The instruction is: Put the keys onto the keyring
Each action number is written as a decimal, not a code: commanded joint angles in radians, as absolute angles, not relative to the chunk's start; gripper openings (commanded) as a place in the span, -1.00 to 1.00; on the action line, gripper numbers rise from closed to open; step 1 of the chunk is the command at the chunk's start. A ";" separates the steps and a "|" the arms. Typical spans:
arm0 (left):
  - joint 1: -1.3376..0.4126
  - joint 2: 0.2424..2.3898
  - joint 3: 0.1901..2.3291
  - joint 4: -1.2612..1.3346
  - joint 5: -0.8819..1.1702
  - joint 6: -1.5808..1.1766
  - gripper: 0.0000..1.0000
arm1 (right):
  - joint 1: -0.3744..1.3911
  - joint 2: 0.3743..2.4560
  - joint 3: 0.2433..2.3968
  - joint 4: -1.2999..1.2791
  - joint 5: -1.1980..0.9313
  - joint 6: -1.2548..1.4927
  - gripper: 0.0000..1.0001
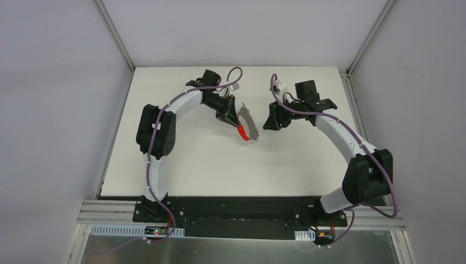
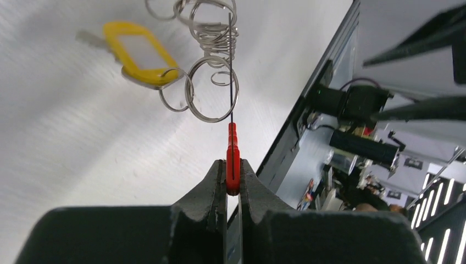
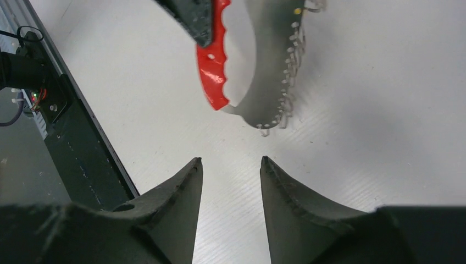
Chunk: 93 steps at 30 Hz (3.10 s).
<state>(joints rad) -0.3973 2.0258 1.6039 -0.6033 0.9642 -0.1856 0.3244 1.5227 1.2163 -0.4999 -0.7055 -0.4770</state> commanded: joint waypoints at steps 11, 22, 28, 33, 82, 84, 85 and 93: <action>-0.376 2.192 1.585 -0.529 0.954 -0.371 -1.00 | 0.266 1.397 1.131 -0.449 -0.707 -0.457 -0.06; -0.364 2.129 1.411 -0.684 0.909 -0.196 -1.00 | 0.263 1.398 1.123 -0.454 -0.711 -0.458 -0.06; -0.361 2.128 1.356 -0.723 0.895 -0.154 -1.00 | 0.262 1.410 1.130 -0.457 -0.721 -0.454 -0.06; -0.361 2.118 1.328 -0.738 0.878 -0.132 -0.87 | 0.262 1.413 1.134 -0.459 -0.723 -0.454 -0.05; -0.272 1.194 1.146 -0.509 -0.092 0.071 0.98 | 0.242 1.238 1.117 -0.299 -0.132 -0.313 0.99; -0.265 1.128 1.097 -0.442 -0.189 0.069 0.98 | 0.242 1.210 1.092 -0.246 -0.076 -0.287 0.99; -0.259 1.097 1.071 -0.403 -0.209 0.069 0.98 | 0.242 1.199 1.077 -0.219 -0.061 -0.276 0.99; -0.224 0.899 0.874 -0.193 -0.192 0.053 0.98 | 0.241 1.095 0.917 -0.038 -0.017 -0.126 0.99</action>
<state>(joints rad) -0.2333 0.9657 0.9504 -0.3431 -0.1471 0.0528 0.2462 1.1667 0.9802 -0.1833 -0.0856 -0.2420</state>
